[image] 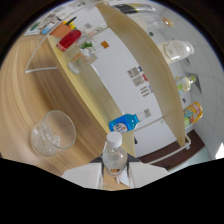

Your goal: Make me a cup of Mojito.

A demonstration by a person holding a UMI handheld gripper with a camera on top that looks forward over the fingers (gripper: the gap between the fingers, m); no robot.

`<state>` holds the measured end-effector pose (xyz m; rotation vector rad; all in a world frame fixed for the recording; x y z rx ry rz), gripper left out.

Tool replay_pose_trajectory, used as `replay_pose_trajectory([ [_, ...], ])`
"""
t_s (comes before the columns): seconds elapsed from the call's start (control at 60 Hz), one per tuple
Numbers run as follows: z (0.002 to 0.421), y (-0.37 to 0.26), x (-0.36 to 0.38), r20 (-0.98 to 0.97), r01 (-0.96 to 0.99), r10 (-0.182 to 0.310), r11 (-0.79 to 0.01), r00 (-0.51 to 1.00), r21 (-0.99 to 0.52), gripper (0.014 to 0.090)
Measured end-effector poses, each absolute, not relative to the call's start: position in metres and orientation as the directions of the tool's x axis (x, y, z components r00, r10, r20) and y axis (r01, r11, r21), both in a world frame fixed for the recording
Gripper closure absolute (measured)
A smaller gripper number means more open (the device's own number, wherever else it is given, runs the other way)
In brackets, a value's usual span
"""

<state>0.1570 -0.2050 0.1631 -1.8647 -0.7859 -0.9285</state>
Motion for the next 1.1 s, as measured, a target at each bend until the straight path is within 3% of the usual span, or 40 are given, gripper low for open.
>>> replay_pose_trajectory([
  [0.167,0.180,-0.196,0.146,0.975,0.960,0.209,-0.281,0.077,-0.016,0.0704],
  [0.367,0.193,-0.189,0.129,0.919,0.911,0.243,-0.200,-0.311,0.361,0.0701],
  [0.5,0.194,-0.187,0.123,0.846,0.843,0.253,-0.157,-0.469,0.515,0.0700],
  [0.633,0.189,-0.189,0.122,0.816,0.821,0.279,-0.135,-0.506,0.555,0.0700],
  [0.767,0.193,-0.193,0.123,0.850,0.856,0.276,-0.139,-0.449,0.498,0.0701],
  [0.85,0.202,-0.196,0.123,0.912,0.919,0.274,-0.169,-0.304,0.357,0.0701],
  [0.983,0.227,-0.199,0.119,0.963,0.974,0.226,-0.203,0.144,-0.098,0.0697],
  [1.1,0.246,-0.204,0.119,0.790,0.803,0.162,-0.213,0.591,-0.557,0.0700],
])
